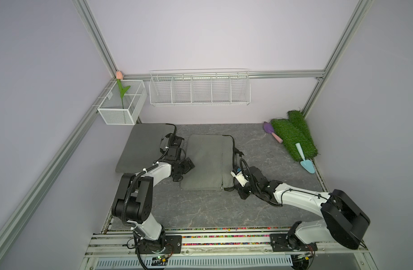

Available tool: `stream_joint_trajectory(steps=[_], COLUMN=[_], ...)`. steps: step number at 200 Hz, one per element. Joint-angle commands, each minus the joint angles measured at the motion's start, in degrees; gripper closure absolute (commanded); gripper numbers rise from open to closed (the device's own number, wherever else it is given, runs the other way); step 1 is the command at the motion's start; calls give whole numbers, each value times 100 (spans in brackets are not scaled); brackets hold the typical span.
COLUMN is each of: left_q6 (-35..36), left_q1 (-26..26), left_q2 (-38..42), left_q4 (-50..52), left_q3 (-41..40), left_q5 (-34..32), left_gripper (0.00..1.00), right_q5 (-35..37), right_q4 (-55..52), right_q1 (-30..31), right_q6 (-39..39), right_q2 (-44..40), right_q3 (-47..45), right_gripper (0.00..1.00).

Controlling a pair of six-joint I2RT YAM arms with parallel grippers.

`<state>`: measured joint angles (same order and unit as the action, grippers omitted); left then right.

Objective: Put the mouse into the laptop bag
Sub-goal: Zip the zipper on the zippered laptop bag.

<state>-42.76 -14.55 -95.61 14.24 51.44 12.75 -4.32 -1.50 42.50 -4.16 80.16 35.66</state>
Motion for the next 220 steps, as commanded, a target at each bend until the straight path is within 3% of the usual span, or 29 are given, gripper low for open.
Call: stream_joint_trajectory(steps=[1,26,48,64,104,132,142,159,171,188,220], left_q6=[-99,-363,-580,-704,-775,-734,-748,-712,-700,-671,-94], left_q1=[-327,-998,-1531,-1676,-1585,-1083,-1009,-1024,-1021,-1070,-1897], left_q2=[-412,-32,335,387,-3,-275,-158,287,755,1601,2701], left_q4=[-607,-818,-753,-853,-685,-796,-719,-186,132,270,-297], left_q3=[-121,-291,-398,-463,-317,-215,-201,-102,-81,-137,-84], left_q5=[422,12,-463,-460,-724,-272,-252,-619,-764,-844,-1075], left_gripper=[6,6,6,6,10,32,35,32,25,16,8], right_q5=[119,610,487,432,749,882,800,330,73,194,0], right_q4=[134,44,61,38,-656,-376,-86,461,432,557,653], right_q1=[210,622,850,931,963,808,701,306,125,-71,-932], right_q6=[-144,-164,-162,-203,-224,-484,-576,-676,-624,-611,-575], right_q2=[109,-8,-233,-460,-1160,-1928,-2023,-1967,-1908,-2030,-2100], right_q3=[-103,-103,-85,-82,-124,-695,-946,-1279,-1198,-1162,-712], right_gripper=[93,93,93,93,93,93,94,94,94,94,94])
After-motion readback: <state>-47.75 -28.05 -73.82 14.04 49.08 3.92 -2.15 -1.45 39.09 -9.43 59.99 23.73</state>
